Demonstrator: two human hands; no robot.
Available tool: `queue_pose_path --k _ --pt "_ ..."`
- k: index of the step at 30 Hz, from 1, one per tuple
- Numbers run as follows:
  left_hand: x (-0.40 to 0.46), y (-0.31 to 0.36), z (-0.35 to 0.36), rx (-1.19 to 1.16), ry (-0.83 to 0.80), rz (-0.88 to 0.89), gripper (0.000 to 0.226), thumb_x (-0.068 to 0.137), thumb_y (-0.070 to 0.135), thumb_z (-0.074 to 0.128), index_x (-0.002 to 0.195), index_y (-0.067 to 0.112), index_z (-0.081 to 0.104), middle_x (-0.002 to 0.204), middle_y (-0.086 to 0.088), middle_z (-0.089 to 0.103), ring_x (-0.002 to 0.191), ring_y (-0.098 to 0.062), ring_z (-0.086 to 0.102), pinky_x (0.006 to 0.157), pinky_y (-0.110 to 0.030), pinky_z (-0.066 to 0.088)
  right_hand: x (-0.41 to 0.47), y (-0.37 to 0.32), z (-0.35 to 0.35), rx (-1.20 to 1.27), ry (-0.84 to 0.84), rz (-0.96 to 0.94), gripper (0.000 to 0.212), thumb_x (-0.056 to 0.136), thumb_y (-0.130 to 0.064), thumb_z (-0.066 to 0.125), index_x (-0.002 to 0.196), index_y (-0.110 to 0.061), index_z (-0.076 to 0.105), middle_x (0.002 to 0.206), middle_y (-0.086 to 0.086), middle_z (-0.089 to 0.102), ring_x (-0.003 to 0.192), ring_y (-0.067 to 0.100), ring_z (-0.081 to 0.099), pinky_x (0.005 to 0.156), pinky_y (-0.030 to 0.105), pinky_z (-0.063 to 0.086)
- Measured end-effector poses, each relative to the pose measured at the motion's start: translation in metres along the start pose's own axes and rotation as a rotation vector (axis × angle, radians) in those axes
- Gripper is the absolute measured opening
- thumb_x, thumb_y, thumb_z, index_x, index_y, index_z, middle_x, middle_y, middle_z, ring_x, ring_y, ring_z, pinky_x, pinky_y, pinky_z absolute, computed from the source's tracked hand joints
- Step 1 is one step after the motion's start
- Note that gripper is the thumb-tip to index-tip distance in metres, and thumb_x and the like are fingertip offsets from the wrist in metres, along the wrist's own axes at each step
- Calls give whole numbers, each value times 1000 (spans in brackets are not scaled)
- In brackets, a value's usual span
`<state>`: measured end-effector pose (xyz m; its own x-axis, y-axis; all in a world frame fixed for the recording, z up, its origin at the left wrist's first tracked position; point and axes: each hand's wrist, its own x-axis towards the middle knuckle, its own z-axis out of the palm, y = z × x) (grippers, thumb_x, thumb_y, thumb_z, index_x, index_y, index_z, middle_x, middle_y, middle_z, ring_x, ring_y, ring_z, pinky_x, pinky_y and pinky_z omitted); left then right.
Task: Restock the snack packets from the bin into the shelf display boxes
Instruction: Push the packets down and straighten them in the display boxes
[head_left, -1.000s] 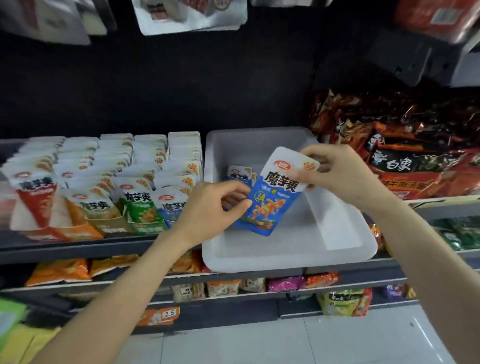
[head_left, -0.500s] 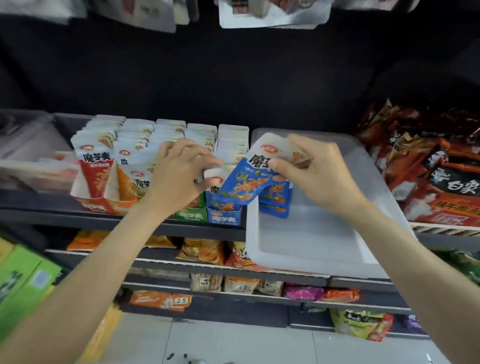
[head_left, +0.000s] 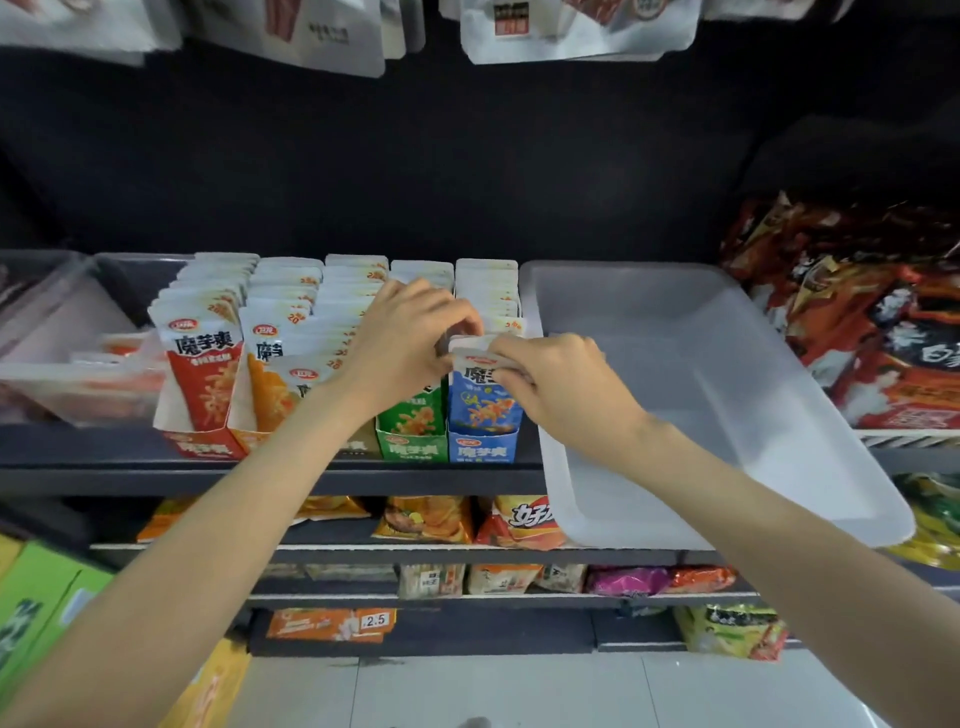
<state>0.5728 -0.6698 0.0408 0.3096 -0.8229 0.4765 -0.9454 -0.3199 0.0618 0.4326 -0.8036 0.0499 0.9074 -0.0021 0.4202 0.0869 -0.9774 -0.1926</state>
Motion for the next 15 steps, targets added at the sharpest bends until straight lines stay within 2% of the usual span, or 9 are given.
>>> queue_pose_path --k 2,4,8,11,13,15 --pt "-1 -2 -2 -12 22 27 21 74 21 69 95 21 67 94 6 68 90 -23 55 74 -27 21 9 -2 -3 -33 -70 15 17 96 -16 49 108 -14 60 75 8 63 60 25 47 60 27 31" --pt "-1 -3 -5 -57 25 24 21 75 21 68 96 22 69 94 7 69 91 -22 54 74 -27 21 14 -4 -2 -70 -125 33 24 97 -18 47 119 -17 57 83 10 64 69 27 52 62 27 30" --pt "2 -5 -9 -99 34 18 23 79 42 61 93 29 73 88 13 69 89 -17 53 77 -29 25 16 -4 12 -65 -167 65 22 96 -16 48 115 -15 59 93 12 67 86 33 62 63 29 34" --pt "3 -7 -8 -100 33 7 18 81 40 65 94 30 73 89 12 70 90 -16 53 78 -30 26 13 -3 20 -121 -172 46 23 95 -14 47 114 -16 61 95 8 68 84 28 62 63 28 32" --pt "3 -7 -7 -104 26 -9 27 87 48 54 95 29 72 92 11 71 93 -16 54 81 -31 28 10 -3 22 -82 -164 41 23 94 -14 50 112 -15 63 95 7 69 81 27 63 64 26 33" --pt "0 -2 -7 -122 41 -18 48 91 58 36 98 26 71 96 10 70 96 -17 54 84 -33 30 5 -2 16 41 -171 64 24 92 -21 58 114 -17 66 96 5 71 76 20 62 65 23 37"
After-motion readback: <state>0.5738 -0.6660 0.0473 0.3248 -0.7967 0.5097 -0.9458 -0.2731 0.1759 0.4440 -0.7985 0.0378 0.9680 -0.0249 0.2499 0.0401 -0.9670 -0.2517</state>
